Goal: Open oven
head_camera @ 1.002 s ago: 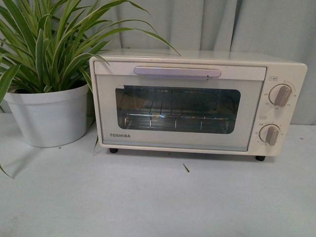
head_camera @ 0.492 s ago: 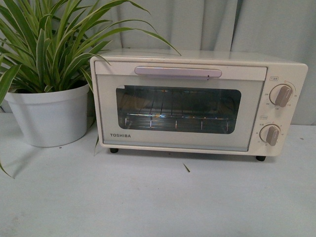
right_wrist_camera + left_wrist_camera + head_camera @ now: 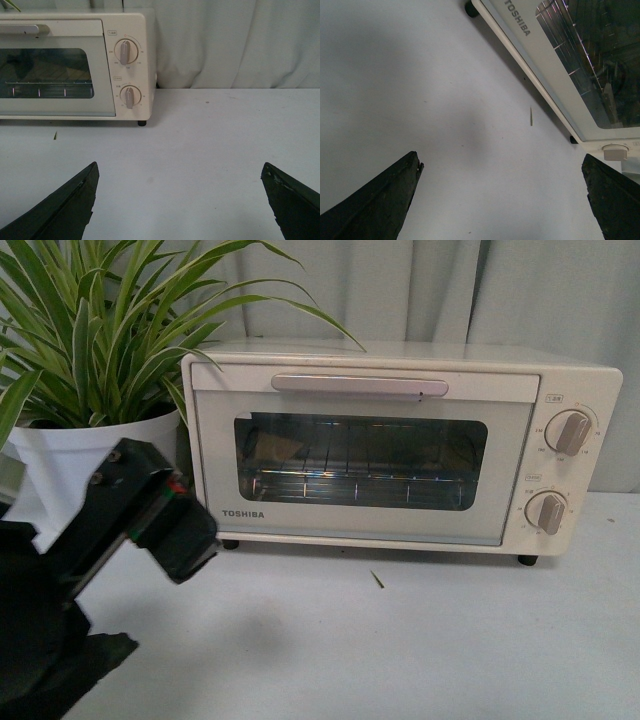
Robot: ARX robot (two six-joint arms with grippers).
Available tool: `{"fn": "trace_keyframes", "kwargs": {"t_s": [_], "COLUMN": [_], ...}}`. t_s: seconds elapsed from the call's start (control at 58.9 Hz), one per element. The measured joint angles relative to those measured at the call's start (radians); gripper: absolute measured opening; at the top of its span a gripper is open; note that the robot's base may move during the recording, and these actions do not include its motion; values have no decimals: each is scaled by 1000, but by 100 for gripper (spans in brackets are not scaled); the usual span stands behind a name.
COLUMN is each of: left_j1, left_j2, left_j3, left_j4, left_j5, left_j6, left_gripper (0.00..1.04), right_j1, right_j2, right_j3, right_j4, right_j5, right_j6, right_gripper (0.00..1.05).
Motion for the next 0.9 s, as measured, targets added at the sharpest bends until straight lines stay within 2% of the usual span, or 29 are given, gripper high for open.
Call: {"fn": "trace_keyframes", "kwargs": {"t_s": [0.441, 0.9], "left_j1": [-55, 32], "left_j2": [240, 299], "left_j3": [121, 111], "left_j4": [72, 161], "left_j5": [25, 25], "left_j6": [-101, -199], "left_gripper": [98, 98], "right_j1": [0, 0], "right_j2": [0, 0], "right_j3": [0, 0], "right_j4": [0, 0], "right_j5": [0, 0], "right_j6": [0, 0], "right_gripper": [95, 95]}}
